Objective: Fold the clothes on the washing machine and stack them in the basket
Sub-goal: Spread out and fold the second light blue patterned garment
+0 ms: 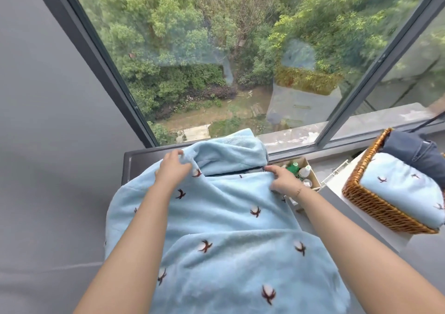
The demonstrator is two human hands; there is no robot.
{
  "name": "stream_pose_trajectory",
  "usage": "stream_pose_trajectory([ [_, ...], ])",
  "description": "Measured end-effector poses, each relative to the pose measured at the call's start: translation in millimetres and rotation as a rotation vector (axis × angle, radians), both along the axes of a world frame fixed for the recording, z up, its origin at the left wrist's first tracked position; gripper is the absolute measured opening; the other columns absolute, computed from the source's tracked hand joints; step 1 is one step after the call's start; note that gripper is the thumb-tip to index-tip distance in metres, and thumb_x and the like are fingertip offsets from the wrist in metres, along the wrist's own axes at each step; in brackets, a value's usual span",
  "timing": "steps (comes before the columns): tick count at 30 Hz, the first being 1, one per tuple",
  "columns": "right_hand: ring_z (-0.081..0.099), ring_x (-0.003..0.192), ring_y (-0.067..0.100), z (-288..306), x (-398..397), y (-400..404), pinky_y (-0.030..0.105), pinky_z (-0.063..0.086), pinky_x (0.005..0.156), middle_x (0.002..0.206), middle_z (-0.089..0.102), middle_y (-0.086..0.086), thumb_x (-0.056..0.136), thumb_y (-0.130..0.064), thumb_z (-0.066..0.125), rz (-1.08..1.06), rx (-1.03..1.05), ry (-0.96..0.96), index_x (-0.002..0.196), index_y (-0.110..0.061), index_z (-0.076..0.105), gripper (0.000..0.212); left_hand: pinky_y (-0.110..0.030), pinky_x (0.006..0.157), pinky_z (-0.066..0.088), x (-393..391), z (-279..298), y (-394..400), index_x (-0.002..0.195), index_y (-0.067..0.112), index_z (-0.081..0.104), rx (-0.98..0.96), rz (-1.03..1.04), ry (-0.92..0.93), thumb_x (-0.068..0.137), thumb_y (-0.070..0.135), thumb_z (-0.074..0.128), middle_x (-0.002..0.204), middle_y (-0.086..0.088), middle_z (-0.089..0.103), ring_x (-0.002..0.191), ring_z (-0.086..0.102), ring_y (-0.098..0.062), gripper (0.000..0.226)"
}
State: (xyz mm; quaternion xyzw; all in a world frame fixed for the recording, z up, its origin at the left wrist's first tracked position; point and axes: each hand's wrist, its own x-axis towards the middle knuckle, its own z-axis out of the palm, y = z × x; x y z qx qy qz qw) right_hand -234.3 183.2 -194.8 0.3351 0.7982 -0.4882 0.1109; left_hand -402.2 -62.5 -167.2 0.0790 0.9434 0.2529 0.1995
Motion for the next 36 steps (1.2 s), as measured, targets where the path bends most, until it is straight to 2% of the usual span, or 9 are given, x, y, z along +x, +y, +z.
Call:
stream_pose_trajectory([
  [3, 0.054, 0.096, 0.017, -13, -5, 6, 0.019, 0.042, 0.077, 0.115, 0.058, 0.007, 0.077, 0.005, 0.056, 0.084, 0.064, -0.107, 0.135, -0.013, 0.051, 0.061, -0.047, 0.11, 0.023, -13, -17, 13, 0.141, 0.024, 0.034, -0.229, -0.028, -0.046, 0.08, 0.039, 0.063, 0.145, -0.004, 0.036, 0.139, 0.03, -0.023, 0.069],
  [6, 0.055, 0.098, 0.017, -19, -4, 14, 0.022, 0.043, 0.082, 0.113, 0.061, 0.004, 0.075, -0.003, 0.062, 0.081, 0.123, -0.1, 0.127, -0.017, 0.057, 0.054, -0.042, 0.096, 0.034, -16, -26, 15, 0.12, 0.022, 0.052, -0.322, -0.048, 0.09, 0.073, 0.053, 0.069, 0.124, -0.007, 0.054, 0.122, 0.049, -0.028, 0.059],
  [10, 0.055, 0.085, 0.022, -15, 3, 20, 0.027, 0.039, 0.061, 0.079, 0.059, -0.006, 0.073, -0.017, 0.065, 0.174, 0.364, -0.108, 0.079, -0.025, 0.057, 0.013, -0.035, 0.07, 0.042, -5, -9, 7, 0.077, 0.023, 0.059, -0.05, -0.122, 0.164, 0.07, 0.036, 0.075, 0.084, -0.002, 0.065, 0.087, 0.06, -0.029, 0.022],
  [12, 0.051, 0.077, 0.025, -10, 16, 20, 0.03, 0.031, 0.056, 0.069, 0.053, -0.007, 0.072, -0.014, 0.062, 0.124, 0.479, -0.058, 0.074, -0.024, 0.05, 0.016, -0.031, 0.06, 0.039, 5, 10, -10, 0.066, 0.029, 0.057, 0.146, -0.129, 0.172, 0.066, 0.028, 0.082, 0.074, 0.005, 0.058, 0.076, 0.056, -0.019, 0.025],
  [15, 0.046, 0.064, 0.026, 3, 51, 17, 0.034, 0.03, 0.054, 0.061, 0.047, -0.005, 0.069, 0.003, 0.055, 0.021, 0.541, 0.172, 0.067, -0.024, 0.039, 0.031, -0.018, 0.058, 0.035, 27, 45, -49, 0.069, 0.027, 0.063, 0.433, -0.109, 0.06, 0.057, 0.017, 0.089, 0.075, 0.002, 0.052, 0.066, 0.048, -0.003, 0.03],
  [20, 0.027, 0.058, 0.02, 16, 137, -30, 0.032, 0.021, 0.053, 0.057, 0.036, 0.004, 0.048, 0.007, 0.04, -0.034, 0.873, 0.557, 0.061, -0.014, 0.038, 0.024, -0.025, 0.068, 0.042, 94, 88, -115, 0.086, 0.016, 0.066, 0.536, -0.103, -0.14, 0.05, 0.021, 0.08, 0.086, -0.005, 0.059, 0.073, 0.054, -0.007, 0.038],
  [25, 0.04, 0.072, 0.028, -36, 178, -58, 0.033, 0.028, 0.058, 0.072, 0.038, 0.0, 0.047, -0.003, 0.036, -0.087, 0.779, 0.282, 0.063, -0.017, 0.039, 0.022, -0.015, 0.072, 0.048, 155, 60, -150, 0.093, 0.033, 0.065, 0.187, -0.197, -0.401, 0.063, 0.026, 0.082, 0.08, 0.012, 0.066, 0.083, 0.061, -0.002, 0.035],
  [30, 0.036, 0.078, 0.026, -12, 183, -59, 0.031, 0.028, 0.057, 0.078, 0.046, 0.005, 0.051, 0.018, 0.047, -0.236, 0.849, 0.375, 0.066, -0.009, 0.048, 0.031, -0.018, 0.071, 0.048, 176, 59, -158, 0.086, 0.034, 0.07, 0.265, -0.151, -0.277, 0.074, 0.024, 0.078, 0.081, 0.017, 0.071, 0.082, 0.064, -0.005, 0.018],
  [36, 0.051, 0.103, 0.032, -15, 185, -62, 0.038, 0.04, 0.08, 0.098, 0.055, 0.009, 0.074, 0.006, 0.043, -0.141, 0.554, -0.119, 0.077, -0.019, 0.052, 0.026, -0.011, 0.076, 0.048, 185, 61, -174, 0.113, 0.046, 0.054, 0.072, -0.36, -0.538, 0.07, 0.025, 0.079, 0.103, 0.016, 0.067, 0.097, 0.06, 0.001, 0.054],
])
